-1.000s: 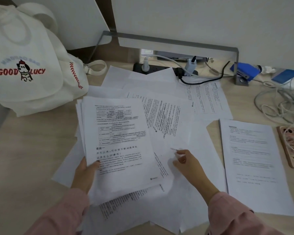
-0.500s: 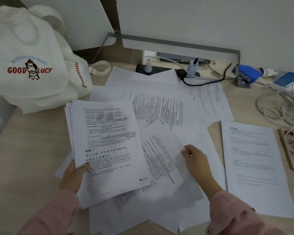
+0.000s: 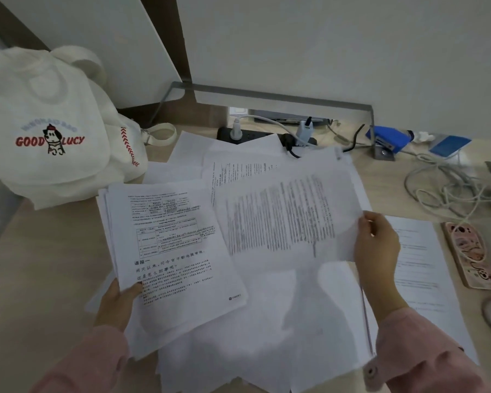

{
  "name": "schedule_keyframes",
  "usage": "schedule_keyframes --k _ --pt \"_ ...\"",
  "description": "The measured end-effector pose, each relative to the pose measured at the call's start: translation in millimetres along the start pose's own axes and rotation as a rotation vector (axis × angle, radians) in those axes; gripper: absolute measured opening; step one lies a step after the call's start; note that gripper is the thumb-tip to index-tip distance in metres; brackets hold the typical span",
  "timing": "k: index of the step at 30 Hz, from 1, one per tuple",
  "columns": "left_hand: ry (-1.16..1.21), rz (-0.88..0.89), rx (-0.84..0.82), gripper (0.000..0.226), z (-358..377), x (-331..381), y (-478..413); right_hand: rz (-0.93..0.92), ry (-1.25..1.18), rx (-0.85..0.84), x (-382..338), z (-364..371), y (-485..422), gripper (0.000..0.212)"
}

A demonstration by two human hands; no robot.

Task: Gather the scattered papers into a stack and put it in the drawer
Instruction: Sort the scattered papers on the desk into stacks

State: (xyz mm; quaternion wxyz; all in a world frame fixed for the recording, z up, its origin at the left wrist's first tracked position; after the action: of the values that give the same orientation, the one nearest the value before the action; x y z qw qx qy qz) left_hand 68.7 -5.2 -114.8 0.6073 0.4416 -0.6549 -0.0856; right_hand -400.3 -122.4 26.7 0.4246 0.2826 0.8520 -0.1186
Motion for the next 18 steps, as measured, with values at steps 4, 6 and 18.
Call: schedule_keyframes --k 4,6,18 --pt "0.039 0.002 0.003 0.043 1 1 1 0.056 -0.256 0.041 -12 -8 -6 0.022" --pt "0.070 -0.004 -0.002 0.044 4 0 0 0.127 -0.359 0.016 -11 -3 -4 0.025" --pt "0.097 -0.055 -0.034 0.042 6 -8 -3 0.018 -0.320 -0.049 -38 -7 4 0.028"
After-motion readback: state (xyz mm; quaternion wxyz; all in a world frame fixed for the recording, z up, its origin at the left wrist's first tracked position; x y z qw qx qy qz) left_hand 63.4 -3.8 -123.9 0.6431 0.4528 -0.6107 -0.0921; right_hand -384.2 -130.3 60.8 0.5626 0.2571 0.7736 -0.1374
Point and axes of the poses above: each hand's wrist, its own y-axis away from the middle knuckle, its own z-axis out of the palm, x = y × z, the point moved 10 cm from there along -y, towards the middle knuckle, and after that the axes turned 2 degrees about y, right-handed, at the moved point
